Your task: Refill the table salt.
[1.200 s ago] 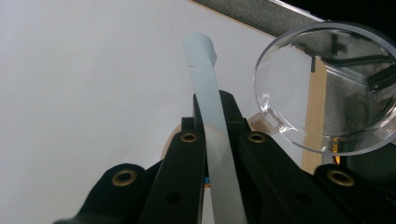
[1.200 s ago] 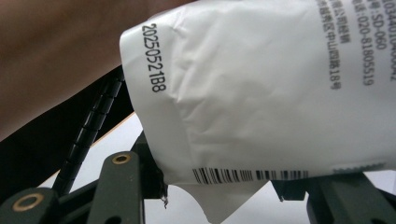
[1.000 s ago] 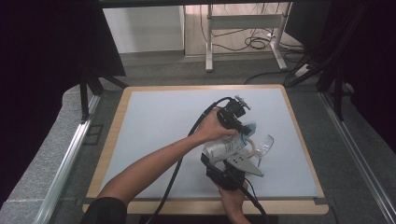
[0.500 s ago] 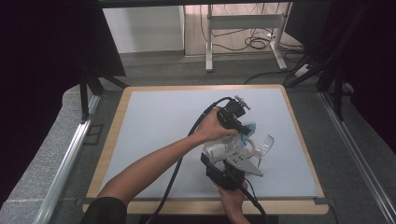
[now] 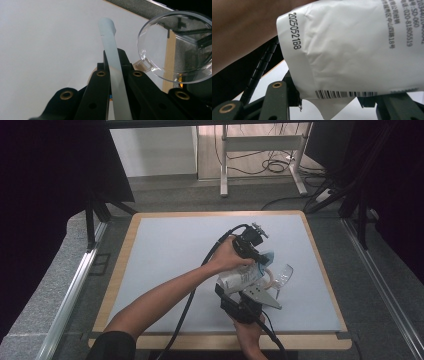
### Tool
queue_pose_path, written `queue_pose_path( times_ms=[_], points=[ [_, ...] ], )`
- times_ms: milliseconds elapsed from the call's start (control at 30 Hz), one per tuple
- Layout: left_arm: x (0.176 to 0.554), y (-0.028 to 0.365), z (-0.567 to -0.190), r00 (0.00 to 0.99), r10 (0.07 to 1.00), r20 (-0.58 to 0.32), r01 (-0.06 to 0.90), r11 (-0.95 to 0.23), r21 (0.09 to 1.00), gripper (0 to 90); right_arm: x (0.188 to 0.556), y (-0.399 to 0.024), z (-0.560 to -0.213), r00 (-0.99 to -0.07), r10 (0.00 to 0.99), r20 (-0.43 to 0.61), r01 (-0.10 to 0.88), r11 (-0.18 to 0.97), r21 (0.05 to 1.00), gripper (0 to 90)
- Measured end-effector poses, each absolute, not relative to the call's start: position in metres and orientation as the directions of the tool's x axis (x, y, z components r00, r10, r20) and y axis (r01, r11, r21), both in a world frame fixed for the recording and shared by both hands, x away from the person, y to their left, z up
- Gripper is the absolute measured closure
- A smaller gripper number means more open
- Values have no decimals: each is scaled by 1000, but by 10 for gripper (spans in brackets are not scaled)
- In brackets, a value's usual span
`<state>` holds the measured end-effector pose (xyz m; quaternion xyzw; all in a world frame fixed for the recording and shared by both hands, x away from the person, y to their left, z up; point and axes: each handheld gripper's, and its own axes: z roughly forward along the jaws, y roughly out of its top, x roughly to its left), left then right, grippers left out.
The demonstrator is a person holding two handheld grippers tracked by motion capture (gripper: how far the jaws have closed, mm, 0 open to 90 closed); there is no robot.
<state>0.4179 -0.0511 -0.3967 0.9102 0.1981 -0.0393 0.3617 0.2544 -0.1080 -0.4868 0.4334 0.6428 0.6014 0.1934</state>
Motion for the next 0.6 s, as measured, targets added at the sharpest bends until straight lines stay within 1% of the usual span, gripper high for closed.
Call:
queue_pose_path(
  times_ms=[600],
  points=[
    [418,-52,-396,920,327,-216,386,-661,643,900,254,-107,-487,-537,802,263,316,-98,944,492]
  ],
)
